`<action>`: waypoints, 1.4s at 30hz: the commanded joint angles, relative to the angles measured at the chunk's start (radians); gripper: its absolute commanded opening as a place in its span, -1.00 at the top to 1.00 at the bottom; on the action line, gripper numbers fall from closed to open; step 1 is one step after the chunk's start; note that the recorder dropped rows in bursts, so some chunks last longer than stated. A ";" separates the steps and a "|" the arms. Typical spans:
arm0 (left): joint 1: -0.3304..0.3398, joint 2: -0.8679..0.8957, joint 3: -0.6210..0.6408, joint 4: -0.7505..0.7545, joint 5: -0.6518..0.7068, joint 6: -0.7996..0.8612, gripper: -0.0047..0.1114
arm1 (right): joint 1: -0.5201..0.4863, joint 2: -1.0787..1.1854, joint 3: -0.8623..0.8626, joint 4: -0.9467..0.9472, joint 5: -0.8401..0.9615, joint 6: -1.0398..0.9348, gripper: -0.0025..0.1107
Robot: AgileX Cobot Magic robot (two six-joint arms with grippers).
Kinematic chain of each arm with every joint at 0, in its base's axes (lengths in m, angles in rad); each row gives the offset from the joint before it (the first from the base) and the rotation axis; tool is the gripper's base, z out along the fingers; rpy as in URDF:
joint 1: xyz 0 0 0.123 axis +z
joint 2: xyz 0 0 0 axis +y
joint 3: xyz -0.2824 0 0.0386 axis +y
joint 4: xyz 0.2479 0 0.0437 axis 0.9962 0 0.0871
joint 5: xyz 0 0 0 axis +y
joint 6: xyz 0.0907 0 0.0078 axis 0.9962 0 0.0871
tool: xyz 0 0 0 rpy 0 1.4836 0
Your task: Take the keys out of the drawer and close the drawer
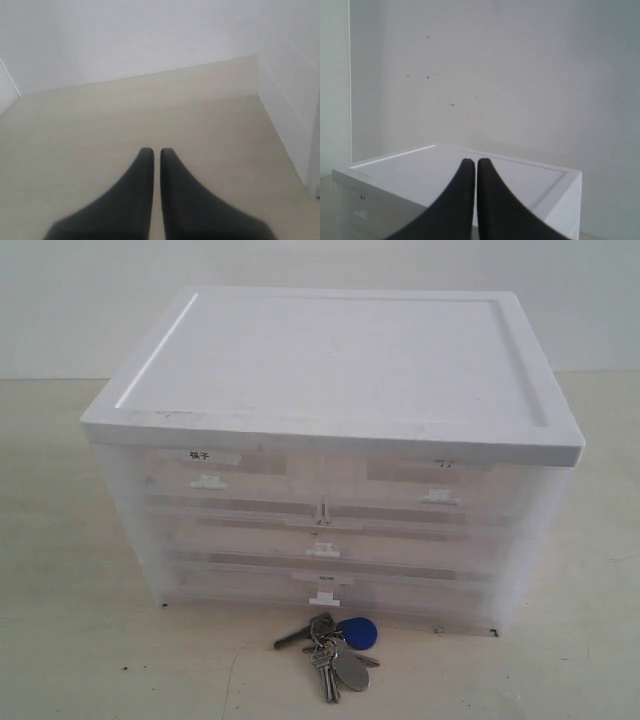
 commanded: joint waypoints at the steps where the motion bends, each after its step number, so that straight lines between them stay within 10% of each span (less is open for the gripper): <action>1: 0.004 -0.003 0.003 0.018 0.003 -0.009 0.84 | 0.000 -0.006 0.002 0.002 -0.003 0.001 0.96; 11: 0.004 -0.003 0.003 0.018 0.003 -0.009 0.84 | 0.019 -0.006 0.002 0.004 -0.001 0.001 0.96; 18: 0.004 -0.003 0.003 0.018 0.003 -0.009 0.84 | 0.021 -0.006 0.002 1.110 0.276 -0.157 0.96; 30: 0.004 -0.003 0.003 0.018 0.003 -0.009 0.84 | 0.017 -0.006 0.172 1.342 0.138 -1.030 0.96; 42: 0.004 -0.003 0.003 0.020 0.003 -0.009 0.84 | 0.017 -0.006 0.172 1.342 0.612 -1.445 0.96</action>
